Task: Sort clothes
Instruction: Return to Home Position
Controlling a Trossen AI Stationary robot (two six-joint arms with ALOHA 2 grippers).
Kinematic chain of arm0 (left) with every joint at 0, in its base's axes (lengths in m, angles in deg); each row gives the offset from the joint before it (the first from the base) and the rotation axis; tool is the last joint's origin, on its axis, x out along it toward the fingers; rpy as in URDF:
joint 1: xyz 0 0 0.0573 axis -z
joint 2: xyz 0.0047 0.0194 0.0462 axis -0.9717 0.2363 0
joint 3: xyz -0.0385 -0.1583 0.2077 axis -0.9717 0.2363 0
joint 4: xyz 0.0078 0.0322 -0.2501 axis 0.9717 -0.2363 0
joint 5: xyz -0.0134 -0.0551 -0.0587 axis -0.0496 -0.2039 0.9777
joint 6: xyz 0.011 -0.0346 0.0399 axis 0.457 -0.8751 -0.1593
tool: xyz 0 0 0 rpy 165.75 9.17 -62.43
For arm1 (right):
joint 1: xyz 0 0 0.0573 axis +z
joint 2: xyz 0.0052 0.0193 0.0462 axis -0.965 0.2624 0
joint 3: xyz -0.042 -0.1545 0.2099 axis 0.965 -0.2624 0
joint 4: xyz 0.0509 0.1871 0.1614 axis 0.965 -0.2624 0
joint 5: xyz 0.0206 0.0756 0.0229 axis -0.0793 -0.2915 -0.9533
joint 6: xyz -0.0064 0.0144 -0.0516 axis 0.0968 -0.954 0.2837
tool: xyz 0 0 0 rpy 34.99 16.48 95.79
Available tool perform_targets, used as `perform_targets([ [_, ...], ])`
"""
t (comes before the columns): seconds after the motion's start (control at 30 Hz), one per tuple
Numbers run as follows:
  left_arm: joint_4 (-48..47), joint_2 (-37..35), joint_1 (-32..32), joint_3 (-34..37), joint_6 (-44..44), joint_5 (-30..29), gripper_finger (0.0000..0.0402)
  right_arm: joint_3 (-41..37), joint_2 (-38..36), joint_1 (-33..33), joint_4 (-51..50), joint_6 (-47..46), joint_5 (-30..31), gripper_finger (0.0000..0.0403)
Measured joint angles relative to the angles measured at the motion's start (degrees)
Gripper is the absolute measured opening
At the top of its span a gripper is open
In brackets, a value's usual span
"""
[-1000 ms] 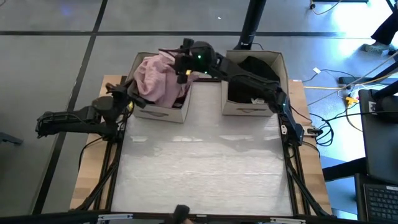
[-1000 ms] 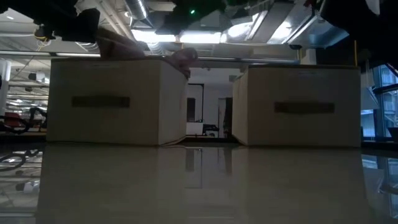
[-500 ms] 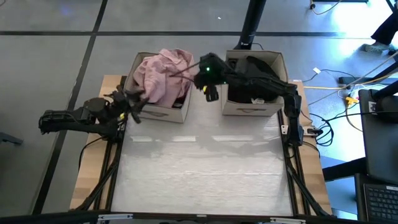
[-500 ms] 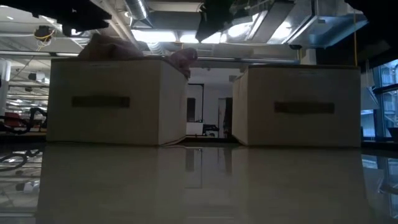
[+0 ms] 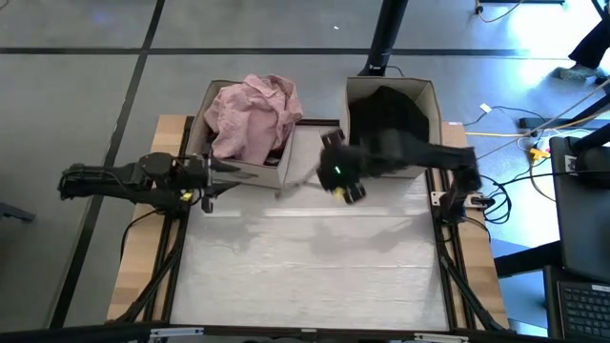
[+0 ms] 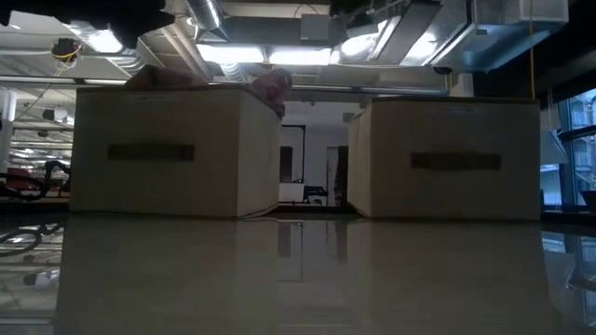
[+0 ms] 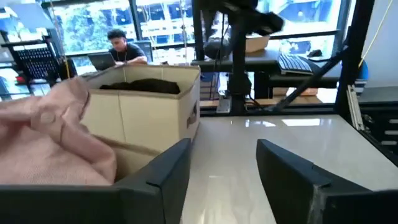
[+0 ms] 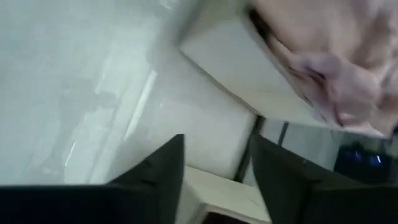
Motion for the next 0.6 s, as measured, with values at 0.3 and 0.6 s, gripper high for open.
perform_targets([
  [0.3, 8.8, 4.1, 0.3, 2.6, 1.1, 1.7, 0.0067, -37.2, -22.4, 14.0, 23.1, -3.8, -0.5, 0.0012],
  [0.6, 20.4, 3.4, 0.3, 11.8, -0.5, 5.6, 0.0016, -84.5, -53.9, 18.9, 67.3, -1.4, -11.4, 0.0039],
])
